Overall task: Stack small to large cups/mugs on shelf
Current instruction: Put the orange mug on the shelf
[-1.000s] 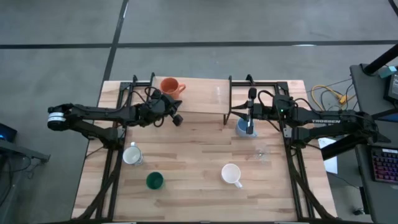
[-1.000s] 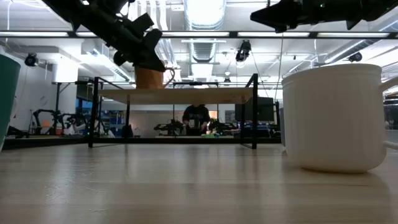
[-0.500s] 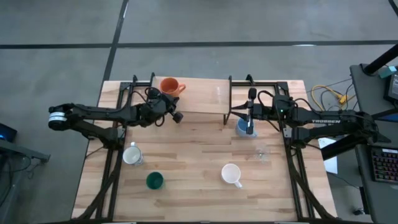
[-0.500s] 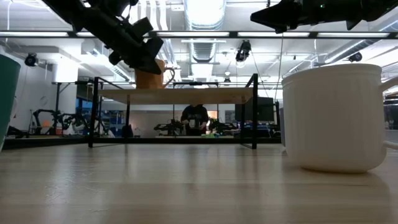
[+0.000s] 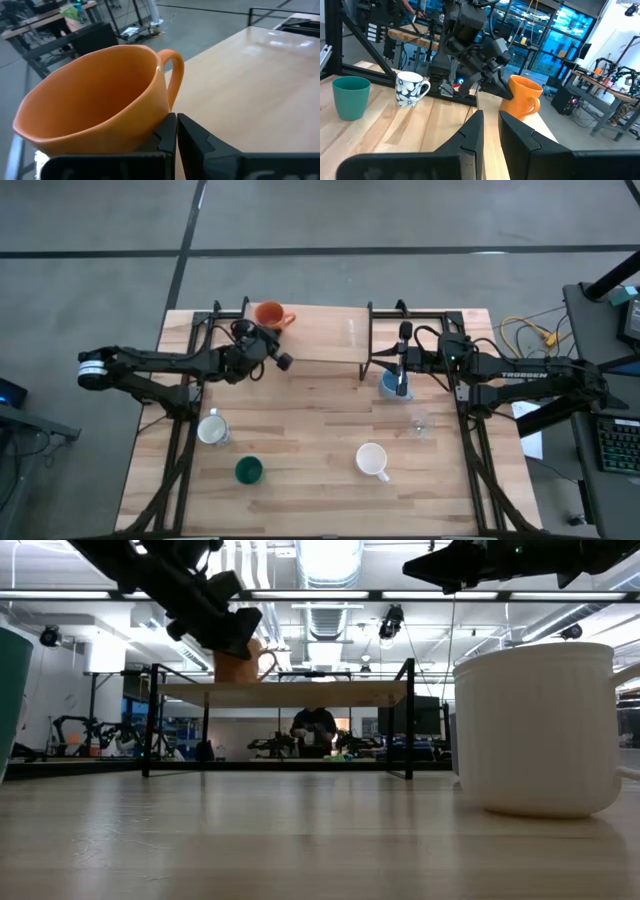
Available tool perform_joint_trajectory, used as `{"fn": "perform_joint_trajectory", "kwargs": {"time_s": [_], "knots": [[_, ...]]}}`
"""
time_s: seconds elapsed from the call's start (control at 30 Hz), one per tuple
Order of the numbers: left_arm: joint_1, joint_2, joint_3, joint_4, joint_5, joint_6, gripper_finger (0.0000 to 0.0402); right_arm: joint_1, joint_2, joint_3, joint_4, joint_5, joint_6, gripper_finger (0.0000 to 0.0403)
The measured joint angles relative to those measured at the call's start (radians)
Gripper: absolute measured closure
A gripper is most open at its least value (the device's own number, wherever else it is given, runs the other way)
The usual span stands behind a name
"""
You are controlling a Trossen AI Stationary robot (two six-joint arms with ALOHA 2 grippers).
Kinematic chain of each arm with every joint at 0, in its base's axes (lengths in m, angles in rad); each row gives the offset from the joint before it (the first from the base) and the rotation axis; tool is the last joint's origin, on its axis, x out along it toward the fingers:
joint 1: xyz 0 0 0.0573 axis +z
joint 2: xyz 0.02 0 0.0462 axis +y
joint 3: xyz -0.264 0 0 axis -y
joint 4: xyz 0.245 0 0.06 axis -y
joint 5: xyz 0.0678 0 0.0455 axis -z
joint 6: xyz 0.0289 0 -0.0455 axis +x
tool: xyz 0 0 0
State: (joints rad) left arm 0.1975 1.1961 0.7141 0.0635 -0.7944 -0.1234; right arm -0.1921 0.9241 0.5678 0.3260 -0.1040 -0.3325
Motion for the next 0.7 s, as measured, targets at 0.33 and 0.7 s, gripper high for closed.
{"fn": "perform_joint_trajectory", "kwargs": {"time_s": [0.33,0.7], "knots": [[0.036,0.0,0.0,0.0,-0.006,0.008,0.0402,0.0,0.0,0.0,0.0,0.0,0.002,0.0351],[0.077,0.0,-0.001,0.0,-0.005,0.037,0.0402,0.0,0.0,0.0,0.001,0.0,0.003,0.0351]]}}
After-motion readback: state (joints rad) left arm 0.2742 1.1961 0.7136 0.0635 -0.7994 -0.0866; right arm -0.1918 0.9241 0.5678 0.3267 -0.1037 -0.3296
